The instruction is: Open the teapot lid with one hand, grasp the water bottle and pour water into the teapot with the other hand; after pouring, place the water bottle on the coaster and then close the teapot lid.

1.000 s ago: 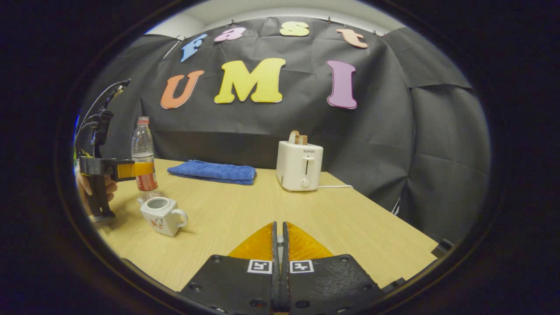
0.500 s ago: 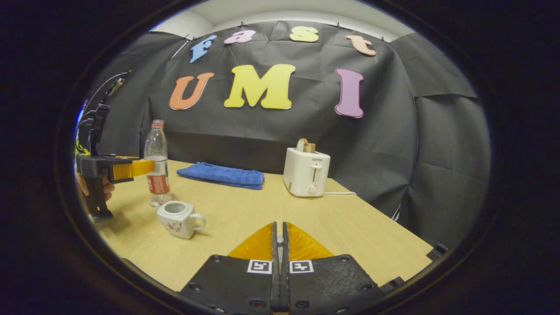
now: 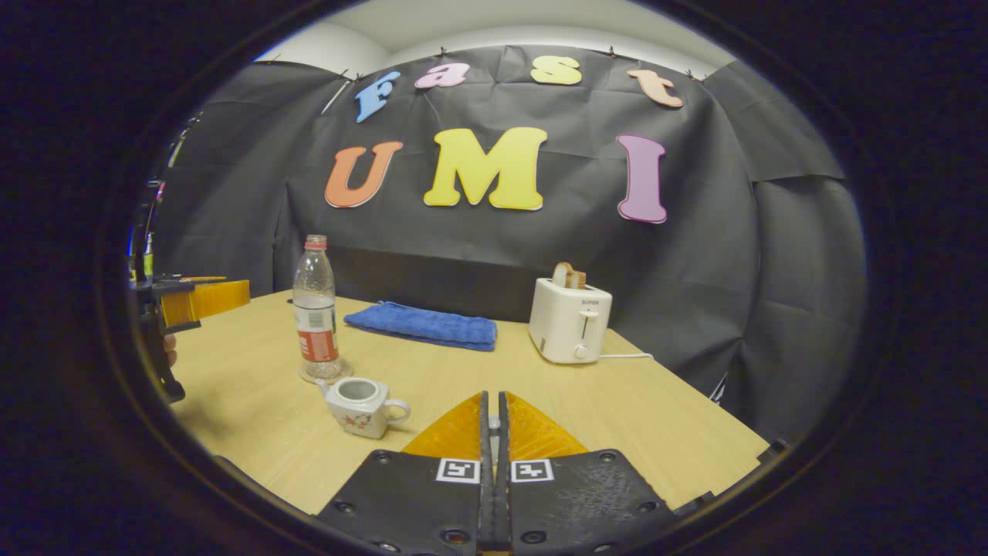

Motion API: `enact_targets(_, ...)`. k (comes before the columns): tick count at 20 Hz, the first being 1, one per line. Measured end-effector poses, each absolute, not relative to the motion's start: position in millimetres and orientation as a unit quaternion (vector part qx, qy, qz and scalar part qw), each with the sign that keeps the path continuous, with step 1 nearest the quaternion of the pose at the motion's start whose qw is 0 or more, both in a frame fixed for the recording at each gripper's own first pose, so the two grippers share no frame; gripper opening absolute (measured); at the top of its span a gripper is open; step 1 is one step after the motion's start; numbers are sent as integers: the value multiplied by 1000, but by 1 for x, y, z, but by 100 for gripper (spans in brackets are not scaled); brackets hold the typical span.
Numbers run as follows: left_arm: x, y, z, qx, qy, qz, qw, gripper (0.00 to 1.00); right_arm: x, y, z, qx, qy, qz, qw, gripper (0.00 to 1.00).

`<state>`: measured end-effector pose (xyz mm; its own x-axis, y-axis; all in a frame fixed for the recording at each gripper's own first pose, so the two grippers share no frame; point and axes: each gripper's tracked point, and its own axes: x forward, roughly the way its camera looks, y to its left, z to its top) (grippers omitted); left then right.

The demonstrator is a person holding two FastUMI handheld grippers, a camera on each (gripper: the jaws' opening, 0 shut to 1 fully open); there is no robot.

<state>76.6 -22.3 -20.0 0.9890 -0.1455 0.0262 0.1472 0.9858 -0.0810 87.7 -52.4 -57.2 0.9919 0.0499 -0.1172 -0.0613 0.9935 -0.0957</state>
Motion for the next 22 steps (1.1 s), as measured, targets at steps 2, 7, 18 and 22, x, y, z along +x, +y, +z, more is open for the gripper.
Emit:
enact_targets(2, 64, -13, -22, -45, -10, -64, 997, 89, 89, -36, -51, -49, 51, 44, 997, 0)
enact_targets(7, 38, 1, -30, -56, -13, -57, 997, 89, 102, 12, -55, -50, 52, 90, 993, 0)
enact_targets(18, 29, 34, -18, -78, 1, -50, 996, 90, 151, 64, -72, 6, 90, 126, 988, 0)
enact_targets(22, 28, 36, -22, -76, 7, -52, 996, 89, 160, 72, -76, 7, 93, 130, 987, 0)
